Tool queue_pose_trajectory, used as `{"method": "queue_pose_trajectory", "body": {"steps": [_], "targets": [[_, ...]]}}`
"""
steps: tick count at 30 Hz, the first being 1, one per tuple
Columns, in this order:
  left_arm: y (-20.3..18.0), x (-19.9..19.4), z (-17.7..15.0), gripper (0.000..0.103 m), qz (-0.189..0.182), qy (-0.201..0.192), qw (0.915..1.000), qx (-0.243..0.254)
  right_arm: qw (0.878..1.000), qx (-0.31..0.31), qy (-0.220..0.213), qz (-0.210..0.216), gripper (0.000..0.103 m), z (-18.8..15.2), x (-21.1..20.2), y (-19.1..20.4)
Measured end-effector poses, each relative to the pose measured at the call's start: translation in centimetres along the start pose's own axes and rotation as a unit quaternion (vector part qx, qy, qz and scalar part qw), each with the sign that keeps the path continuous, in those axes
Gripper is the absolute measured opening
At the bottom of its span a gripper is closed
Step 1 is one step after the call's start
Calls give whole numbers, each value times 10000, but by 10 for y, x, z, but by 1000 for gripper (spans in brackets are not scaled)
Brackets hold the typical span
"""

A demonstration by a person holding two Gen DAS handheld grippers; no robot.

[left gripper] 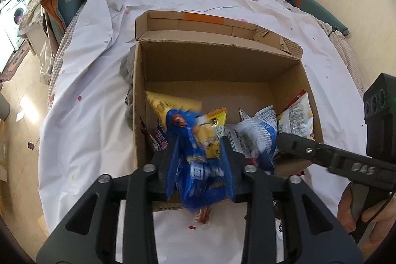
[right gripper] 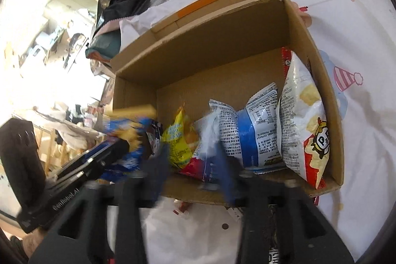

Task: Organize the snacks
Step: 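Lower the blue chip bag and stick packet into the box, open both grippers, then withdraw both grippers toward the snacks left on the sheet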

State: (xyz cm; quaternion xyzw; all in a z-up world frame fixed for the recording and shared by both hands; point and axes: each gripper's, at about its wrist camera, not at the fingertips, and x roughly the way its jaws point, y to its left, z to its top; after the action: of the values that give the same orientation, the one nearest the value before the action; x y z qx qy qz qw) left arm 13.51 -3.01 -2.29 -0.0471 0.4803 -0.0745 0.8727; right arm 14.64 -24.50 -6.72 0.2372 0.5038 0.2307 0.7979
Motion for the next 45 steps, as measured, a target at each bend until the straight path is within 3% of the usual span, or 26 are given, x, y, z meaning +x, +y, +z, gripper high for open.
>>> {"method": "queue_pose_trajectory", "body": {"steps": [2,4,7,16,26,36,45], "targets": [[0,-1,0,55,-16,-2,10000,-15,9999,27,-135,8,63,1,-5,-1],[2,-5,1,69,-54,-50,10000,-67,9998,-7,-187,-33,63,2,-8,0],[3,-8,2,76,-47,-106,9999,-107,9998,39,-215,-29,63,4,-10,-1],[10,-16,0,76,-3,-138,9997,-210,9990,36,-448,-84,64,7,-24,0],[10,-37,-29,76,118,-68,9999,-70,9980,122,-590,-183,84,-17,-55,2],[-7,-36,-64,76,126,177,9997,90,9979,112,-469,-437,85,-53,-78,-6],[-22,-10,-83,76,189,540,9981,235,9956,369,-374,-771,85,-70,-86,-31]]}}
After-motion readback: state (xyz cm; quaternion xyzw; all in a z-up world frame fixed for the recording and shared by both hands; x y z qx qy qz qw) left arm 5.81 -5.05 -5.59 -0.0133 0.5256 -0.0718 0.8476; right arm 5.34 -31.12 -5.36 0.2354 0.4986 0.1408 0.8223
